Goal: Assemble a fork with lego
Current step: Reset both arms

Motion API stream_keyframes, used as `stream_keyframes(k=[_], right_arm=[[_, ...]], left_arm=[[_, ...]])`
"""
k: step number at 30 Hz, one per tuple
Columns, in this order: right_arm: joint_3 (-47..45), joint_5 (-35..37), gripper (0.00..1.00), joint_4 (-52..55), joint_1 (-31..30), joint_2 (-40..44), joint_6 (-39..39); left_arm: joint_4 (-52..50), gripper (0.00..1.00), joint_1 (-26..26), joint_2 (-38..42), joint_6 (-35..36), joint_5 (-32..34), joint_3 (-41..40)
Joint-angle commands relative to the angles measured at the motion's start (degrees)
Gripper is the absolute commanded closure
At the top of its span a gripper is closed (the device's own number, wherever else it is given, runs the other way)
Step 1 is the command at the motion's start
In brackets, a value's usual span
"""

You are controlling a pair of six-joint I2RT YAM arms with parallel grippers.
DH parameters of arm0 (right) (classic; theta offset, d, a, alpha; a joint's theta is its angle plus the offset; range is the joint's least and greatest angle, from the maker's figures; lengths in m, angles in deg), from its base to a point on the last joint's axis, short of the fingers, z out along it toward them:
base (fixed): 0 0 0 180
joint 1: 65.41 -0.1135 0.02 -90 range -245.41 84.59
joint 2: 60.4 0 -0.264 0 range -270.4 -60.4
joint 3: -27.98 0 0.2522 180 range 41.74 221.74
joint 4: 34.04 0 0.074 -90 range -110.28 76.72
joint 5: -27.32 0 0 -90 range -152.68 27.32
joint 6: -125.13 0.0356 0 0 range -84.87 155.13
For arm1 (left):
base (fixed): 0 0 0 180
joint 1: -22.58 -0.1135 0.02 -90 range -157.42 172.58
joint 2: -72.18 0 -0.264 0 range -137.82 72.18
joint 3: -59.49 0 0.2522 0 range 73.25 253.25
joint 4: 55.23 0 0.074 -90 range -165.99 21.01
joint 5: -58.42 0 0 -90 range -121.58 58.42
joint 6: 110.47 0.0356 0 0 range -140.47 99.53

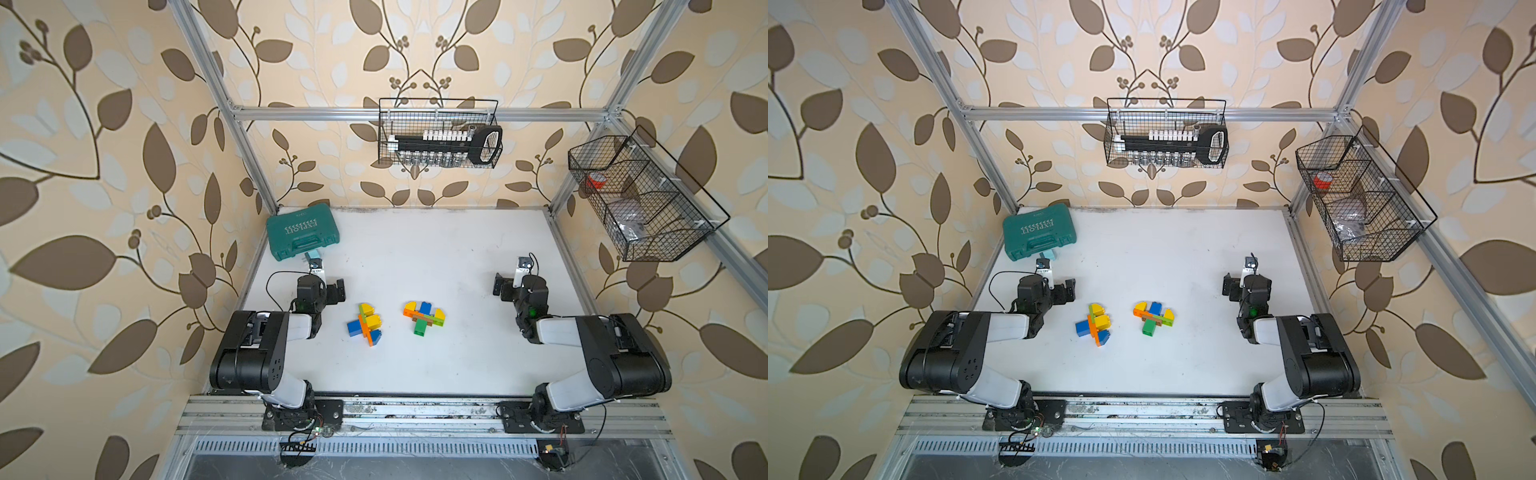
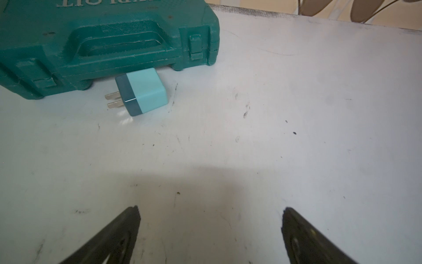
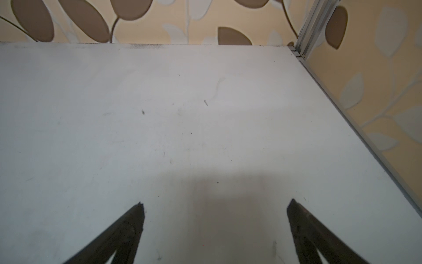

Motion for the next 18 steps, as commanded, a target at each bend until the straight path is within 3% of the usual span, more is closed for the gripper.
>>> stream_keyframes(k=[1, 18], right_arm=[[-0.8, 0.6, 0.01, -3.0, 0.0, 0.7, 0.0], [-0.5, 0.2, 0.00, -2.5, 0.2, 0.7, 0.0]], left_arm=[[2.6, 0.01, -0.4, 1.1, 1.0, 0.6, 0.2], [2.0, 0.01, -0.3, 0.8, 1.0, 0.7, 0.5]])
